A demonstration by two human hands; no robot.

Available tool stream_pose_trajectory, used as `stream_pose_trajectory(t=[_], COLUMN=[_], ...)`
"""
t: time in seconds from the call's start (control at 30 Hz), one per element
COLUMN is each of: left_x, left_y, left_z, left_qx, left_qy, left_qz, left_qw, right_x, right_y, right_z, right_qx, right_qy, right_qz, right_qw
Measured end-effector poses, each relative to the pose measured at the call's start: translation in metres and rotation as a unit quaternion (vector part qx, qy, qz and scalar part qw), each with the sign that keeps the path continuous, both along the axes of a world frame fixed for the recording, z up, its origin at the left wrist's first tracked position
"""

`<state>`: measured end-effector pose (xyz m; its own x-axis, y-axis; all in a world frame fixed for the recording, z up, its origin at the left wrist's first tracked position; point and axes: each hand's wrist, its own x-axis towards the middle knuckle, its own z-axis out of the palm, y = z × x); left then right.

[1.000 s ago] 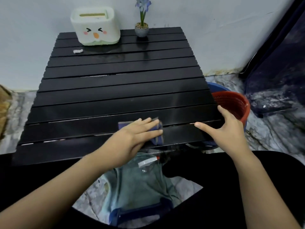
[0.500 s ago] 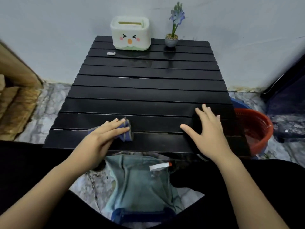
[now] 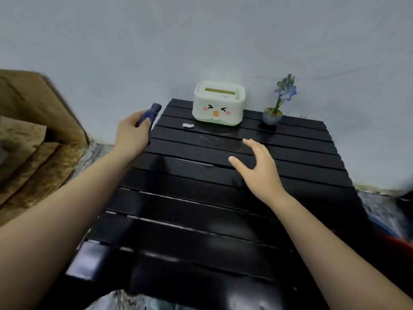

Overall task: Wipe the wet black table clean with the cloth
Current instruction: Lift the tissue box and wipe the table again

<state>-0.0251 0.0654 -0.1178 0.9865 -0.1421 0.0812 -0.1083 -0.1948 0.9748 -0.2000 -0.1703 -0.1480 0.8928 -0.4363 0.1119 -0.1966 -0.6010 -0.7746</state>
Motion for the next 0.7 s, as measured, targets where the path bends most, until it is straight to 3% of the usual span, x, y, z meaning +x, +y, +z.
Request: stream_pose_trajectory(t=[0.07,0.17,0.27,0.33,0.43,0.7], left_x=[0.041,0.091,0.114,0.121,0.122,0.111], left_y=[-0.02,-0.042,-0.058,-0.063,-0.07,-0.081], left_z=[-0.002,-0.025,-0.066,-0.089,-0.096,-0.096], left_qx=[0.038,0.2,0.385,0.466,0.478,0.397], left_qy=[-0.018,-0.043,-0.088,-0.149,-0.214,-0.187], left_qz=[0.007,-0.008,-0.084,-0.077,-0.039,-0.083], left_qw=[0.999,0.979,0.915,0.869,0.851,0.895], right_x=[0.04,0.099,0.153,0.181,0.207,0.196], right_y=[-0.02,-0.051,-0.08,-0.094,-0.107,-0.106], right_z=[0.003,0.003,-0.003,-0.009,-0.016,-0.015], right_qx=[0.022,0.05,0.075,0.079,0.067,0.119], right_qy=[-0.025,-0.056,-0.077,-0.075,-0.07,-0.159], right_qz=[-0.003,0.007,0.015,0.033,0.068,0.035], right_qw=[0.999,0.997,0.994,0.993,0.993,0.979])
